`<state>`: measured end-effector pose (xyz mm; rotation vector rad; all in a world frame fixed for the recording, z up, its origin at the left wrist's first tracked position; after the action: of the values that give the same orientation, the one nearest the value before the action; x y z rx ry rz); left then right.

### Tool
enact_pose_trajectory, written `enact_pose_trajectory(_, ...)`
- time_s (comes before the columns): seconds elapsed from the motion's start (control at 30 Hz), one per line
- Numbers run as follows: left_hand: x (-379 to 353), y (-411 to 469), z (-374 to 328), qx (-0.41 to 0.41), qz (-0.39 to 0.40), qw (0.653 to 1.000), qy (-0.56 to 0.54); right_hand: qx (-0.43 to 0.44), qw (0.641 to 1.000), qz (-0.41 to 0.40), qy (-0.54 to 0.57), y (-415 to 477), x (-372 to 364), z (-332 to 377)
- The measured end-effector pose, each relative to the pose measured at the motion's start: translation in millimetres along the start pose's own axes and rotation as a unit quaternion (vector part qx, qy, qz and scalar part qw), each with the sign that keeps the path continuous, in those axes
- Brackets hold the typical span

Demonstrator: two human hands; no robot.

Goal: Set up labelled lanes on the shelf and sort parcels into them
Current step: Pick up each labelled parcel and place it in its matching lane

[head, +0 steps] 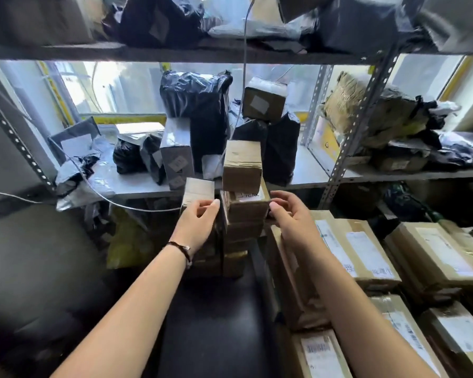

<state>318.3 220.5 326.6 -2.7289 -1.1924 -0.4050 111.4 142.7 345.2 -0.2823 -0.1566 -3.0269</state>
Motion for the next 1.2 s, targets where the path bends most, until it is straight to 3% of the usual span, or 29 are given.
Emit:
enact_pose_trajectory(0.13, -18.0, 35.2, -43.6, 0.025, -0.005, 0.999, 0.031, 0.011, 0.995, 0.053, -0.078, 41.6, -13.7, 29.3)
enact_pose_trajectory(0.37, -48.6, 65.7, -60.8, 0.086, 0.007, 0.993, 0.082, -0.003, 0.988, 0.076, -0.138, 80.7, -35.6, 36.4)
enact_pose_trajectory(0.57, -62.6, 64.5, -60.6, 0.099, -0.005, 0.993, -0.058, -0.006, 0.984, 0.111, -0.137, 90.3, -42.7, 26.6)
enact_pose_trajectory(0.73, -48.6, 58.1, -61.4, 0.083, -0.021, 0.980, -0.181, -0.008, 0.990, 0.129, -0.063, 77.4, -42.1, 29.6)
enact_pose_trajectory(0.83, -28.4, 40.9, -54.8, 0.108, 0.000, 0.949, -0.298, -0.009, 0.994, 0.107, 0.012, 64.2, -31.0, 38.2)
enact_pose_trajectory(1.0, 0.8, -18.4, -31.4, 0.171, 0.087, 0.854, -0.484, -0.050, 0.991, 0.054, 0.111, 22.4, -13.5, 38.8)
enact_pose_trajectory(1.2, -2.6, -97.4, -7.8, 0.269, 0.248, 0.764, -0.532, -0.060, 0.977, 0.157, 0.129, -52.7, -7.1, 36.0)
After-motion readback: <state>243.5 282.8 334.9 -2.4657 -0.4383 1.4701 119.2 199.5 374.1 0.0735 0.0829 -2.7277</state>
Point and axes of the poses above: each hand's wrist, its own y-axis towards the middle knuckle, its own x-axis out of the back of the hand, z = x × y, the point moved 3 cm from there along y, towards the middle knuckle, and after that the axes turned 14 degrees about -z, right-handed, at the moved point
